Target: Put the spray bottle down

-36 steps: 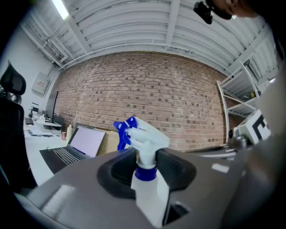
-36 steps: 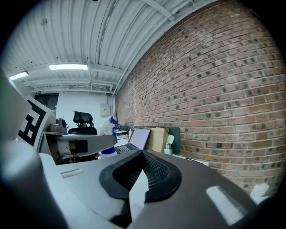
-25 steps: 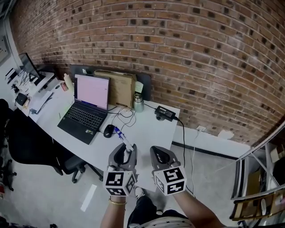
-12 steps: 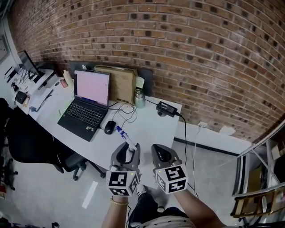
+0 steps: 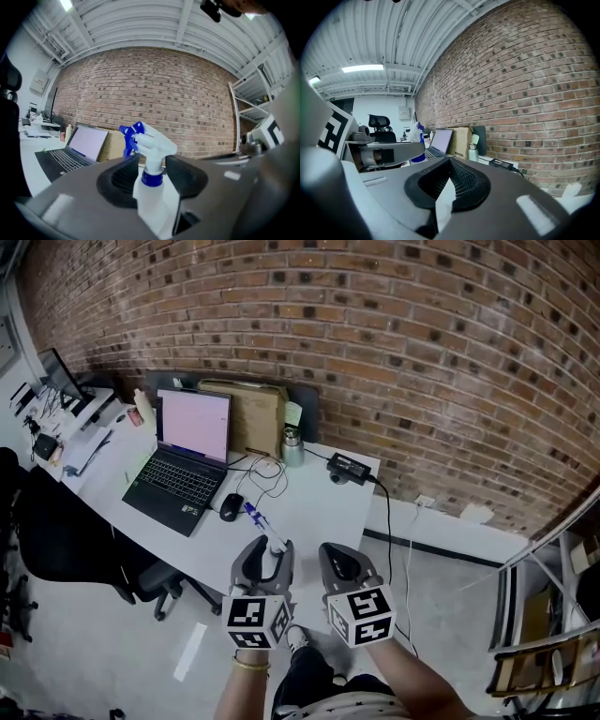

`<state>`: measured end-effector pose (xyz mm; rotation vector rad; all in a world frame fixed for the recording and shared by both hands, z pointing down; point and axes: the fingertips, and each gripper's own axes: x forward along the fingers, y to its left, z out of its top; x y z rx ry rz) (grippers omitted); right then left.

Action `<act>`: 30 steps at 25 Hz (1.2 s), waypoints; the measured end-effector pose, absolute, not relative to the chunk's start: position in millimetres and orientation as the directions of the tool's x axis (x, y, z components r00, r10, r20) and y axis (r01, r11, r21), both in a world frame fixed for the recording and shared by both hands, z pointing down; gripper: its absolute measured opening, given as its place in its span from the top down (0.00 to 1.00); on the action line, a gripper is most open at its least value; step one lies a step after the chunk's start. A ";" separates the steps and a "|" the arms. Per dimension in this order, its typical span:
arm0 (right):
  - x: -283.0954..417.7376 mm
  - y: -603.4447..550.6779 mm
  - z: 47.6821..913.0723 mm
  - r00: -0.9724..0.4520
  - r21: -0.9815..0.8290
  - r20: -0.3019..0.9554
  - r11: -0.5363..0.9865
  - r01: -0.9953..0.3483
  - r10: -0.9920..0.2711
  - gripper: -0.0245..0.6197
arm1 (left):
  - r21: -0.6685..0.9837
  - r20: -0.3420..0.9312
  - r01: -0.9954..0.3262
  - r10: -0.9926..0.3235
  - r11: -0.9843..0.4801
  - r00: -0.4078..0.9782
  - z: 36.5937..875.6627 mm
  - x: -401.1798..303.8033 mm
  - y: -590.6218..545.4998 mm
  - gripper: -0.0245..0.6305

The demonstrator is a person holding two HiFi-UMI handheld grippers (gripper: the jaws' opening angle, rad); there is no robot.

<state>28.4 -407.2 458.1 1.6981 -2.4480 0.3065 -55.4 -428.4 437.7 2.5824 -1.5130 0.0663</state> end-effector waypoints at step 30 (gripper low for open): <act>32.7 -282.3 453.7 -0.431 -0.072 0.201 0.425 -0.902 -0.880 0.96 | 0.151 0.142 -0.921 -0.915 -0.358 0.379 437.8 -54.7 -285.2 0.95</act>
